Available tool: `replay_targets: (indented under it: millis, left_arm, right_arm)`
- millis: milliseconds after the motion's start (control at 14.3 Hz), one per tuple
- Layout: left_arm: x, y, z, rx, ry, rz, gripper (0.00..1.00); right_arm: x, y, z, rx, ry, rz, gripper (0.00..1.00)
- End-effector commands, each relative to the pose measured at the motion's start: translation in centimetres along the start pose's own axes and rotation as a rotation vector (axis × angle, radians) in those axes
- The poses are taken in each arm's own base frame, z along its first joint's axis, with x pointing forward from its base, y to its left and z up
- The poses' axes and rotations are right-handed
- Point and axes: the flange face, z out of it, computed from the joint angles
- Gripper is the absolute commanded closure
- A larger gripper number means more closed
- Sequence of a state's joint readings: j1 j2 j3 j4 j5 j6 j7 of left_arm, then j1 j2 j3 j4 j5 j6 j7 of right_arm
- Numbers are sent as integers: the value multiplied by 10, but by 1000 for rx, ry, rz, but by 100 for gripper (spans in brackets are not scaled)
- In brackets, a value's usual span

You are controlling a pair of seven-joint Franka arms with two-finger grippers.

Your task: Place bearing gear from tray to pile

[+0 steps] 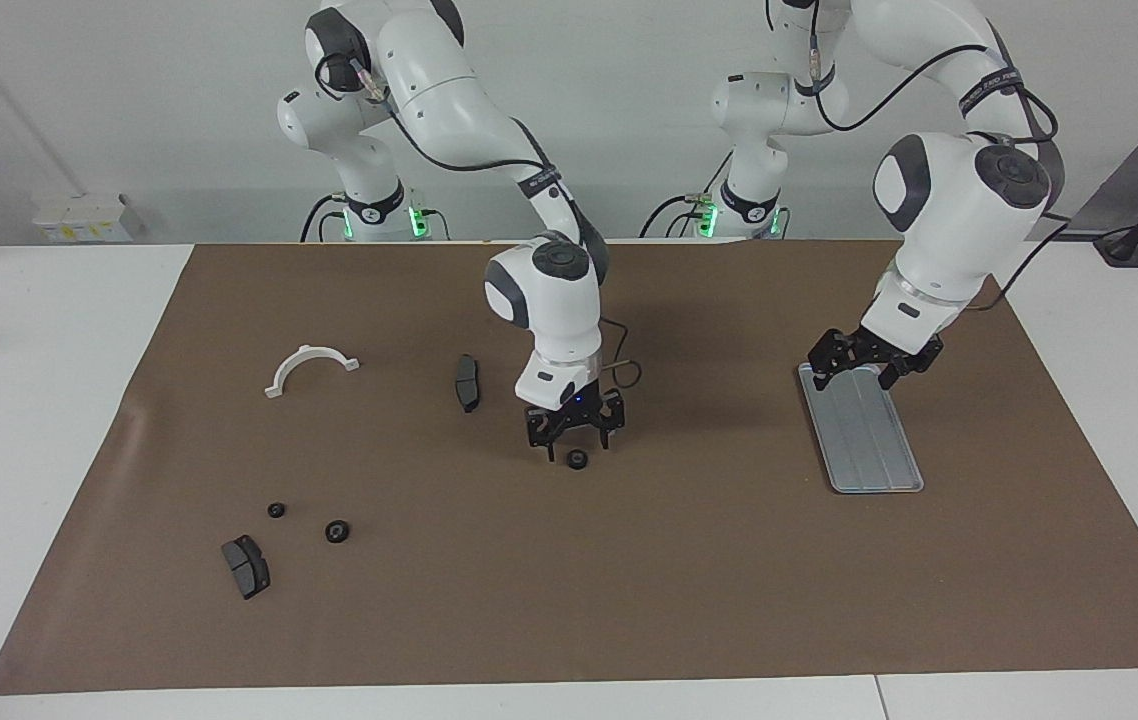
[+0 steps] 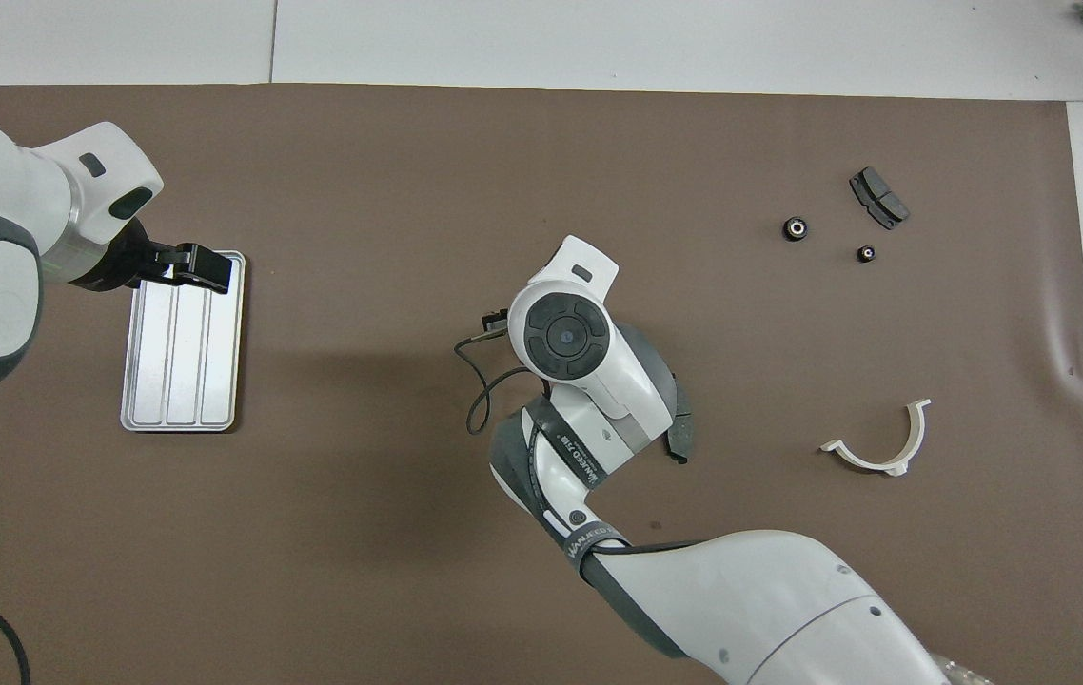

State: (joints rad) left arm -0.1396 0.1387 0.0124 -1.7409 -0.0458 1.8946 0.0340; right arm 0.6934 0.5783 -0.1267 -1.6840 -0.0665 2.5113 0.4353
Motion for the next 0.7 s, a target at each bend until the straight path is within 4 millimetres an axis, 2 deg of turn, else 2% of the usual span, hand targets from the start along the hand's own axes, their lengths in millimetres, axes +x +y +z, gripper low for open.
replay_targets:
  millis: [0,209,627]
  left_arm:
    - [-7,2,-2,18,-10,24,0]
    - [-8,2,-2,20,-13,26,0]
    - [-8,2,-3,18,-11,23,0]
  right_arm:
    - [-2,4,3,-7,9,-17,37]
    - [-2,5,4,-7,7,-13,53]
    - [-2,6,3,-8,7,-6,71]
